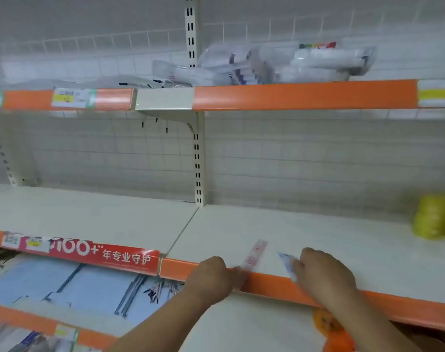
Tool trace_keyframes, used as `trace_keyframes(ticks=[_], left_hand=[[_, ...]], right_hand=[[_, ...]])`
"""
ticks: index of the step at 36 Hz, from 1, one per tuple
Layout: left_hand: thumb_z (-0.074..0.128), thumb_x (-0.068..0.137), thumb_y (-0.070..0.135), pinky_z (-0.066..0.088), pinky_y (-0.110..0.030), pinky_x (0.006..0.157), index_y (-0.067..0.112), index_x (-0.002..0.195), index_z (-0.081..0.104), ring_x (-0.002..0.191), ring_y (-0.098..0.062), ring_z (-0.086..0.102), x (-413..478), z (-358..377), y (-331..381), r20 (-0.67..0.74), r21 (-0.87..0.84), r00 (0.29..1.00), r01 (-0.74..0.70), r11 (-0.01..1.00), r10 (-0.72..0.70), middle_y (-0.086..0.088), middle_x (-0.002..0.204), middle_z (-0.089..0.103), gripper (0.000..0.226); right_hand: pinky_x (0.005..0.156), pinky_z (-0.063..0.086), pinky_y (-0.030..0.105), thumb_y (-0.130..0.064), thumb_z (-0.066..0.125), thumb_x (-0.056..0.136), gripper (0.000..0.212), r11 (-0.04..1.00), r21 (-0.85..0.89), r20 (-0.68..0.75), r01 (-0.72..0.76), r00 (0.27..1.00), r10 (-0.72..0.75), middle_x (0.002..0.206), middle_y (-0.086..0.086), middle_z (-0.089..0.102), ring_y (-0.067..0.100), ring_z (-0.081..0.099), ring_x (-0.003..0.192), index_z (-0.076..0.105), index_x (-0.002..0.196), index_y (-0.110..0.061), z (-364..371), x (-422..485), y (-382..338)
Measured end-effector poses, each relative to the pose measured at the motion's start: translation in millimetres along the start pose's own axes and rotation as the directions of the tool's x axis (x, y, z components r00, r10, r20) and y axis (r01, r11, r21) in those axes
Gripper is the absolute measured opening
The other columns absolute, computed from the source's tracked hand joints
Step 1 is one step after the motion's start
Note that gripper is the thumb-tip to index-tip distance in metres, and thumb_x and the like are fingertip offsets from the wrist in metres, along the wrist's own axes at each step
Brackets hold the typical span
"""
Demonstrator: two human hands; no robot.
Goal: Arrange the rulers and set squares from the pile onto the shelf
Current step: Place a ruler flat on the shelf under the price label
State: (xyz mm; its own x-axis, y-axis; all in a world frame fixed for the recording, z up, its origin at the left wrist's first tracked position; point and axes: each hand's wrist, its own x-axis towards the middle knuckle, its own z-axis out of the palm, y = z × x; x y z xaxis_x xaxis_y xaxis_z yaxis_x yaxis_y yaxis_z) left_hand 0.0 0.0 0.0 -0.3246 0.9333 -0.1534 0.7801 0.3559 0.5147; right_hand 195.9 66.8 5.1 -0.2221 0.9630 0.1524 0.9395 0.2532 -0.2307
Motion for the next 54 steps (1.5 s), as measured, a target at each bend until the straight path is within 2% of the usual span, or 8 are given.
trace_keyframes(ticks=[3,9,13,17,30,42,50,54], left_hand=[[0.041,0.086,0.066,0.041,-0.022,0.051,0.01,0.073,0.051,0.052,-0.017,0.056,9.2,9.4,2.8,0.059,-0.131,0.994,0.102,0.986,-0.094,-0.004,0.067,0.056,0.058],[0.052,0.088,0.057,0.038,-0.016,0.048,0.004,0.088,0.052,0.04,-0.018,0.051,20.3,27.8,-4.4,0.28,-0.515,0.945,0.298,0.804,-0.171,-0.014,0.063,0.064,0.053],[0.053,0.09,0.052,0.035,-0.014,0.044,0.004,0.087,0.053,0.038,-0.017,0.047,20.2,30.9,-0.8,0.334,-0.593,0.927,0.349,0.726,-0.173,-0.013,0.062,0.066,0.048],[0.054,0.091,0.045,0.036,-0.015,0.043,0.004,0.092,0.054,0.038,-0.017,0.047,21.8,31.6,4.8,0.324,-0.62,0.932,0.34,0.707,-0.164,-0.014,0.062,0.065,0.041],[0.04,0.1,0.022,0.028,-0.017,0.041,0.008,0.076,0.056,0.039,-0.014,0.038,22.6,30.5,1.5,0.273,-0.767,0.955,0.29,0.572,-0.118,-0.004,0.05,0.052,0.033],[0.041,0.102,0.025,0.027,-0.017,0.042,0.008,0.08,0.055,0.04,-0.015,0.035,1.5,-32.8,-57.9,0.083,-0.912,0.936,0.21,0.353,-0.343,-0.006,0.052,0.045,0.031],[0.044,0.098,0.015,0.02,-0.024,0.049,0.003,0.087,0.055,0.047,-0.017,0.029,-36.8,-80.1,-130.7,-0.039,-0.967,0.787,0.126,0.222,-0.616,-0.005,0.045,0.044,0.02],[0.046,0.098,0.019,0.024,-0.023,0.047,0.004,0.091,0.057,0.047,-0.018,0.034,-63.2,-91.0,-165.1,-0.082,-0.98,0.675,0.08,0.183,-0.733,-0.008,0.056,0.047,0.021]], right_hand=[[0.067,0.034,0.025,-0.053,0.03,0.097,0.039,0.996,0.055,0.073,-0.065,0.995,0.061,0.074,-0.011,0.048,0.014,0.046,0.078,0.03,0.064,-0.031,-2.1,-5.8,10.5],[0.054,0.04,0.025,-0.065,0.037,0.088,0.052,0.958,0.152,0.152,-0.243,0.964,0.22,0.058,-0.006,0.057,0.013,0.061,0.064,0.047,0.066,-0.02,19.4,-4.2,22.5],[0.046,0.041,0.018,-0.05,0.041,0.093,0.051,0.912,0.254,0.316,-0.321,0.919,0.236,0.036,-0.002,0.057,0.008,0.052,0.031,0.056,0.063,-0.011,17.9,-0.6,21.8],[0.052,0.046,0.021,-0.045,0.045,0.093,0.047,0.826,0.408,0.394,-0.389,0.891,0.225,0.046,0.005,0.064,0.016,0.055,0.037,0.064,0.08,-0.004,30.0,-0.3,19.8],[0.039,0.024,0.016,-0.018,0.052,0.094,0.034,0.512,0.749,0.378,-0.419,0.906,0.189,0.042,0.004,0.052,0.014,0.038,0.033,0.054,0.062,-0.006,25.3,-0.1,-4.3],[0.045,0.029,0.024,-0.019,0.055,0.094,0.026,0.282,0.926,0.288,-0.251,0.952,-0.099,0.049,0.001,0.051,0.015,0.036,0.044,0.062,0.08,0.002,41.8,23.8,-130.6],[0.043,0.029,0.023,-0.022,0.058,0.094,0.04,0.284,0.928,0.353,-0.243,0.821,-0.449,0.05,0.009,0.045,0.016,0.034,0.041,0.051,0.056,-0.008,75.9,20.7,-231.2],[0.039,0.028,0.021,-0.019,0.055,0.095,0.021,0.288,0.919,0.39,-0.268,0.712,-0.584,0.048,0.001,0.047,0.012,0.034,0.038,0.063,0.078,-0.01,83.0,4.4,-276.6]])
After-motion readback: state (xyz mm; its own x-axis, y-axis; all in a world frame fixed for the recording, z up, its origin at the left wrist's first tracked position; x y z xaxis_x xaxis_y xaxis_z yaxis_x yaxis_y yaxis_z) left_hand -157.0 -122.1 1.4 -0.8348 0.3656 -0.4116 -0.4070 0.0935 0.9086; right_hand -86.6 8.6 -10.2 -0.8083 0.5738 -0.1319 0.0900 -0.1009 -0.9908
